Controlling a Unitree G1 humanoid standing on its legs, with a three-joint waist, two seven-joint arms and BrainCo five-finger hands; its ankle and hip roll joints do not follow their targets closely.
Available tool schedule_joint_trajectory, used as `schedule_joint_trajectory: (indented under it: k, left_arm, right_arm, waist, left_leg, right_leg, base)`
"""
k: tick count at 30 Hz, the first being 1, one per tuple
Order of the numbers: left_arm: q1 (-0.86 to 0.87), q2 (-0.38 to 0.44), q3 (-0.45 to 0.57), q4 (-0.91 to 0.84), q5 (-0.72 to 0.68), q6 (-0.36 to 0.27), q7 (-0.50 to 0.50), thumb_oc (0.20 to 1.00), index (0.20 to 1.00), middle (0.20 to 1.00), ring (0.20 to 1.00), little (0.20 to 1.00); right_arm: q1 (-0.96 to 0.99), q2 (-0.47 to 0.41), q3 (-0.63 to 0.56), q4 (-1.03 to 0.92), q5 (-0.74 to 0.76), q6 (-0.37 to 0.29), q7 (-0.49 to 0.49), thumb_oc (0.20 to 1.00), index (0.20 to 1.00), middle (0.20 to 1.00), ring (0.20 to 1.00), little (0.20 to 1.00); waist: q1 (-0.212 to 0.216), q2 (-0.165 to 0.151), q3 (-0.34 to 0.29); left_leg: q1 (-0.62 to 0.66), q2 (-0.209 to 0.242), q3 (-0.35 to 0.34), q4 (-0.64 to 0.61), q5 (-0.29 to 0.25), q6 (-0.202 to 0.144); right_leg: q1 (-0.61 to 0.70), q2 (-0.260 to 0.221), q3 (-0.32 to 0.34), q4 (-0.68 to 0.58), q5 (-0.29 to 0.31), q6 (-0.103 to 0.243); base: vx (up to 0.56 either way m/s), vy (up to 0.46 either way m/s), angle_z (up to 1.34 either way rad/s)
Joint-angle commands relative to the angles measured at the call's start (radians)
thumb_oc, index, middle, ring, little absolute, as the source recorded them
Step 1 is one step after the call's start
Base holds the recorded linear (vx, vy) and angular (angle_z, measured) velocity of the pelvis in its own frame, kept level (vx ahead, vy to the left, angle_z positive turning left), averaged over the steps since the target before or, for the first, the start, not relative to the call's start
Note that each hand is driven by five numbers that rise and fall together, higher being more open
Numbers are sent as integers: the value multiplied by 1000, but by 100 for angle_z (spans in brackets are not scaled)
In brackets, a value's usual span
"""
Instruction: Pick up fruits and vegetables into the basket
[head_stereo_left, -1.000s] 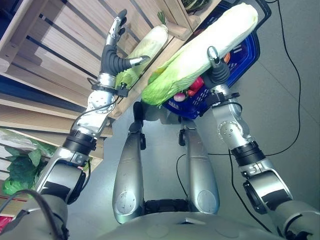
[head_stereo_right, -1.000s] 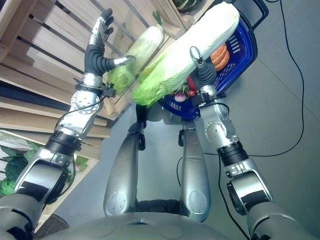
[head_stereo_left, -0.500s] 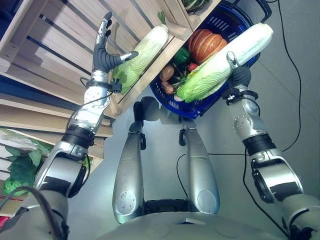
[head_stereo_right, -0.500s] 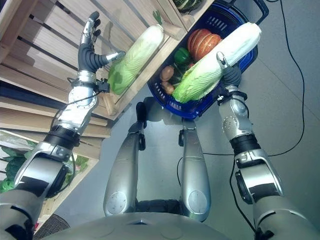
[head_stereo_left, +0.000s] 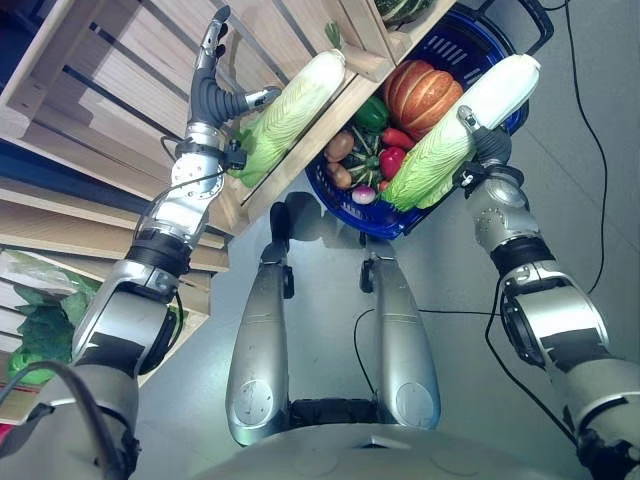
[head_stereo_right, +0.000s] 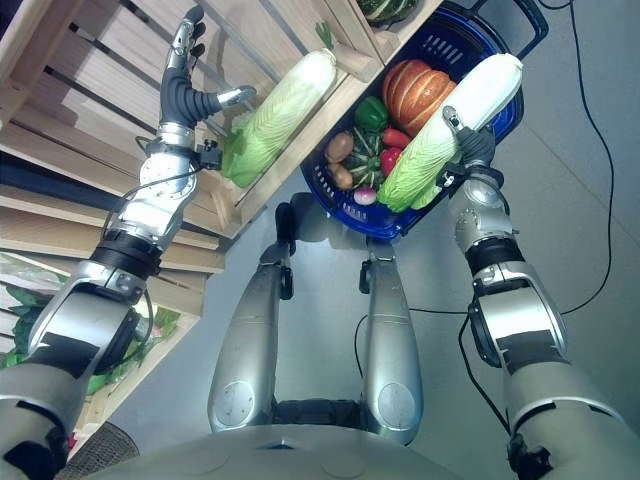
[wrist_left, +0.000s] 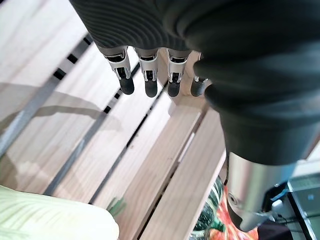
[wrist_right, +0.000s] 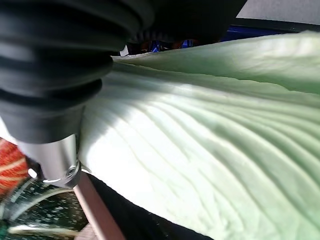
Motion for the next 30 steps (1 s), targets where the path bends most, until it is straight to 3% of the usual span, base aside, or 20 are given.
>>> schedule_joint_trajectory:
  k: [1,16,30]
  left_arm:
    - [-37,-12,-3,-15,-24,-74,-3,1000,1000,1000,1000,1000]
    - [-57,-43,-38,-3,-25,-77,21,1000,1000,1000,1000,1000]
    - [-46,-65,-44,-51,-7,-83,59,1000,1000,1000,1000,1000]
  right_arm:
    - [-43,-86,33,13,-61,-6,-3,200,200,200,200,200]
    - [-160,-66,92,189,-104,102,-16,200,200,200,200,200]
    - [-199,-70,84,248,-71,140,-51,200,200,200,200,200]
  waist:
    - [9,78,-31]
    - [29,112,-31]
    - [40,144,-31]
  left_leg:
    - [-36,-59,-14,21,-34,26]
    - [-81,-65,-24,32,-26,26]
    - [-114,-70,-29,40,-18,24]
  right_leg:
    - [8,23,-87,96,-87,13]
    - [-43,24,-86,117,-88,11]
    - [-86,19,-80,137,-92,12]
  base:
    - [-7,-5,5]
    - [-2,0,1]
    - [-1,0,0]
